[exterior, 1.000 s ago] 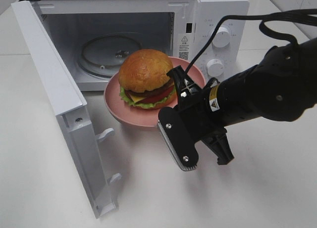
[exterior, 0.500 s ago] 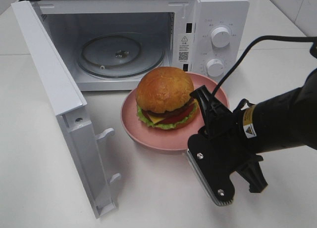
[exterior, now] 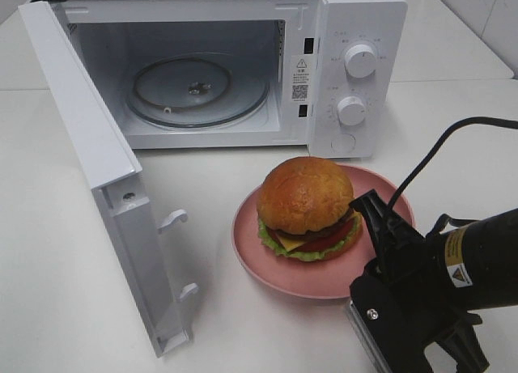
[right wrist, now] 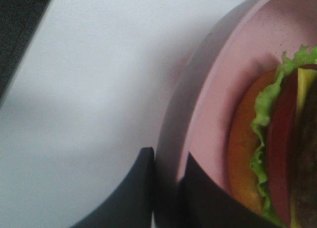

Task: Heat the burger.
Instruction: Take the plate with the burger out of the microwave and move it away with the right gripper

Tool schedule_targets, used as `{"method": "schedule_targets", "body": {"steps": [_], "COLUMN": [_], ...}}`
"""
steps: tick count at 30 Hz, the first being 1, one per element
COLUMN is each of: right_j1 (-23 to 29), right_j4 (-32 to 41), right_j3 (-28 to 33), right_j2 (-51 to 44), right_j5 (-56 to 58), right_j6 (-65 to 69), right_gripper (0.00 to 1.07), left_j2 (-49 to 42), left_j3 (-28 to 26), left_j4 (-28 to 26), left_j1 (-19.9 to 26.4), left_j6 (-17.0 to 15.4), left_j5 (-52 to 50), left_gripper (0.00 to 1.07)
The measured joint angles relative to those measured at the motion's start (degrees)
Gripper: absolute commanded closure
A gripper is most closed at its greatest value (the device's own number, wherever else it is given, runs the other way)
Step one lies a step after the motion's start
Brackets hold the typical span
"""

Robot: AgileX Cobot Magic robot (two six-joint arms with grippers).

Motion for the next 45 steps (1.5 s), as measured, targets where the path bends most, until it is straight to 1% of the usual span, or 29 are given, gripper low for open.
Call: {"method": "schedule_targets", "body": {"steps": [6,8,10,11,12,13,14,16,17,18,20,21,22,23,24,25,26,28,29,30,33,35,39,40,41,42,43,44,45], "right_j1": [-0.06,-0.80,-2.64,-2.64,-4.47,-4.47,-5.90,-6.65,-8.25,-8.25,-11.34,-11.34,-13.92,-13.92,-17.02,-18.33,-18.33,-24.35,-24.35,-26.59,-27.62,-30.37,-31.17,-31.34,-31.34,-31.34,-31.34,-31.34,-31.34], "right_j4": [0.00,0.00,0.00,0.00,0.00,0.00,0.00,0.06,0.00,0.00,-0.17,-0.17,-0.17,-0.17,-0.17,-0.17,-0.17,-0.23,-0.23,-0.23,-0.29,-0.40,-0.57,-0.57,-0.57,-0.57,-0.57,-0.57,-0.57], "right_j3": [0.52,0.52,0.52,0.52,0.52,0.52,0.52,0.52,0.52,0.52,0.52,0.52,0.52,0.52,0.52,0.52,0.52,0.52,0.52,0.52,0.52,0.52,0.46,0.46,0.46,0.46,0.46,0.46,0.46], "right_j2": [0.00,0.00,0.00,0.00,0.00,0.00,0.00,0.00,-0.06,-0.06,-0.06,-0.06,-0.06,-0.06,-0.06,-0.06,-0.06,-0.11,-0.11,-0.11,-0.11,0.23,1.55,2.06,2.06,2.29,2.75,2.75,2.81], "right_j5": [0.63,0.97,1.20,1.20,1.43,1.43,2.35,2.92,3.61,3.61,3.72,3.72,3.90,3.90,4.18,4.18,4.18,4.24,4.24,4.30,4.24,4.01,2.69,1.72,1.72,1.09,0.17,0.17,-0.06], "right_j6": [5.21,7.91,11.57,11.57,14.27,14.27,16.16,16.62,17.02,17.02,17.07,17.07,17.19,17.19,17.42,17.42,17.42,17.65,17.65,18.05,18.16,18.22,18.22,18.39,18.39,18.45,18.74,18.74,19.08], "right_gripper": [1.07,1.07,1.07,1.07,1.07,1.07,1.07,1.07,1.07,1.07,1.07,1.07,1.07,1.07,1.07,1.07,1.07,1.07,1.07,1.07,1.07,1.07,1.05,1.03,1.03,1.01,0.95,0.95,0.93], "left_j2": [0.00,0.00,0.00,0.00,0.00,0.00,0.00,0.00,0.00,0.00,0.00,0.00,0.00,0.00,0.00,0.00,0.00,0.00,0.00,0.00,0.00,0.00,0.00,0.00,0.00,0.00,0.00,0.00,0.00], "left_j3": [0.00,0.00,0.00,0.00,0.00,0.00,0.00,0.00,0.00,0.00,0.00,0.00,0.00,0.00,0.00,0.00,0.00,0.00,0.00,0.00,0.00,0.00,0.00,0.00,0.00,0.00,0.00,0.00,0.00], "left_j4": [0.00,0.00,0.00,0.00,0.00,0.00,0.00,0.00,0.00,0.00,0.00,0.00,0.00,0.00,0.00,0.00,0.00,0.00,0.00,0.00,0.00,0.00,0.00,0.00,0.00,0.00,0.00,0.00,0.00], "left_j1": [0.00,0.00,0.00,0.00,0.00,0.00,0.00,0.00,0.00,0.00,0.00,0.00,0.00,0.00,0.00,0.00,0.00,0.00,0.00,0.00,0.00,0.00,0.00,0.00,0.00,0.00,0.00,0.00,0.00], "left_j6": [0.00,0.00,0.00,0.00,0.00,0.00,0.00,0.00,0.00,0.00,0.00,0.00,0.00,0.00,0.00,0.00,0.00,0.00,0.00,0.00,0.00,0.00,0.00,0.00,0.00,0.00,0.00,0.00,0.00], "left_j5": [0.00,0.00,0.00,0.00,0.00,0.00,0.00,0.00,0.00,0.00,0.00,0.00,0.00,0.00,0.00,0.00,0.00,0.00,0.00,0.00,0.00,0.00,0.00,0.00,0.00,0.00,0.00,0.00,0.00], "left_gripper": [1.06,1.06,1.06,1.06,1.06,1.06,1.06,1.06,1.06,1.06,1.06,1.06,1.06,1.06,1.06,1.06,1.06,1.06,1.06,1.06,1.06,1.06,1.06,1.06,1.06,1.06,1.06,1.06,1.06]}}
